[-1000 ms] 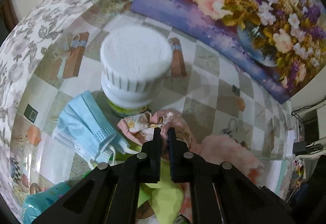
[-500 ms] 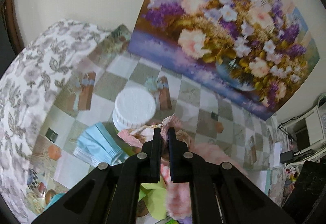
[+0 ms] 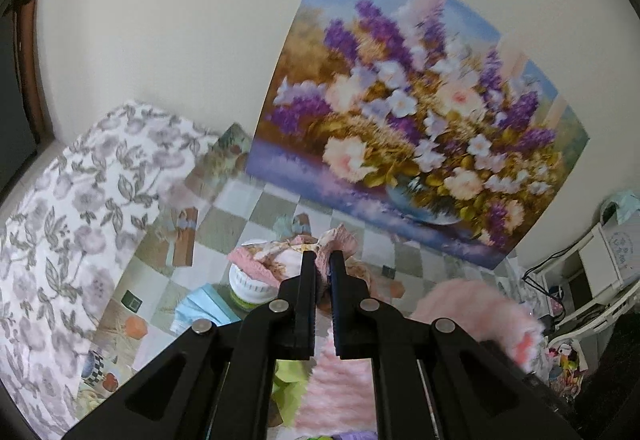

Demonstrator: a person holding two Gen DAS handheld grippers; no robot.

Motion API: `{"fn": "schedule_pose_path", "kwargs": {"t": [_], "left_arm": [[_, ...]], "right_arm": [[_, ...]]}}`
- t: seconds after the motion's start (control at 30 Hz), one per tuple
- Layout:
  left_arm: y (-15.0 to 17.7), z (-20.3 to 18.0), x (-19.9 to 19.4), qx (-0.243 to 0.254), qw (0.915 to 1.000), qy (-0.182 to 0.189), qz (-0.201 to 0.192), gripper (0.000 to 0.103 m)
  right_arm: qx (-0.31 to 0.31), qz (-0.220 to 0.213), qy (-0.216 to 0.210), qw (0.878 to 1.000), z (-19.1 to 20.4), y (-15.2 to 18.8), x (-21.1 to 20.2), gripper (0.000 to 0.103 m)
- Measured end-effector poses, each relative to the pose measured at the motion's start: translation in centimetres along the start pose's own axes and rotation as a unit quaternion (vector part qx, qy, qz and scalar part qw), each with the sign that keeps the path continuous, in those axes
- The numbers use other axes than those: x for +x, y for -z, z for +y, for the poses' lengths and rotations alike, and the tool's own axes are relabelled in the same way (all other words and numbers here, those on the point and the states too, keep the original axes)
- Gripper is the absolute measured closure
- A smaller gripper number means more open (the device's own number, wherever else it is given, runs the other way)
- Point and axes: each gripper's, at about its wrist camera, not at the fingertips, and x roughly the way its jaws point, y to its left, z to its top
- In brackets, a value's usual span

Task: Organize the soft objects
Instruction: 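Lift both pink cloths from the pile and carry them toward the tray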

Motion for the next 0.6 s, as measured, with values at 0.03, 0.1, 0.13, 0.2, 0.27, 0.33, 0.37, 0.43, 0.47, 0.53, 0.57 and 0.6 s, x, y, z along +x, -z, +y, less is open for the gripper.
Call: {"fn": "schedule_pose_path", "kwargs": {"t": [0.03,0.1,0.13,0.2,0.27,0.33,0.37,0.43,0.47,0.53,0.57,0.6], "left_arm": [[0.0,-0.4,-0.5,0.004,1.0000,0.002,-0.004,0.097],[0.0,-1.0,-1.2,0.010,0.9999,0.006,-0.009,0.097],[0.1,-1.4,-1.5,0.014,0.9998,0.008,-0.010,0.097],[0.4,-2.2,-2.0,0.020,0.9997,0.011,-0.012,0.097],[0.7,-3.1,-2.4,0.028,0.9994,0.015,-0.010,0.097],[1.1,-4.3,-2.7,0.040,0.9990,0.018,-0.007,0.097],[1.4,-4.9,-2.9,0.047,0.9986,0.021,-0.006,0.097],[2.1,-6.4,-3.2,0.061,0.9977,0.030,-0.001,0.097],[2.3,-7.0,-3.2,0.065,0.9973,0.034,0.000,0.097],[3.1,-8.4,-3.3,0.076,0.9962,0.043,0.008,0.097],[3.4,-9.0,-3.2,0.080,0.9956,0.047,0.012,0.097],[3.8,-9.6,-3.1,0.084,0.9950,0.052,0.018,0.097]], "right_arm": [[0.001,-0.009,0.005,1.000,0.0,-0.2,-0.8,0.093],[0.003,-0.024,0.019,1.000,-0.1,-0.6,-2.3,0.093],[0.001,-0.033,0.032,0.999,-0.1,-0.8,-3.2,0.093],[0.001,-0.046,0.051,0.998,-0.4,-1.1,-4.6,0.093],[0.008,-0.059,0.066,0.996,-0.9,-1.3,-6.1,0.093],[0.013,-0.074,0.097,0.992,-1.5,-1.4,-7.7,0.093],[0.013,-0.080,0.112,0.990,-1.7,-1.5,-8.3,0.093],[0.017,-0.094,0.144,0.985,-2.4,-1.5,-9.8,0.093],[0.020,-0.100,0.154,0.983,-2.8,-1.4,-10.4,0.093],[0.031,-0.113,0.180,0.977,-3.6,-1.3,-12.0,0.093],[0.034,-0.118,0.191,0.974,-4.0,-1.2,-12.5,0.093],[0.039,-0.124,0.208,0.970,-4.5,-1.1,-13.4,0.093]]}}
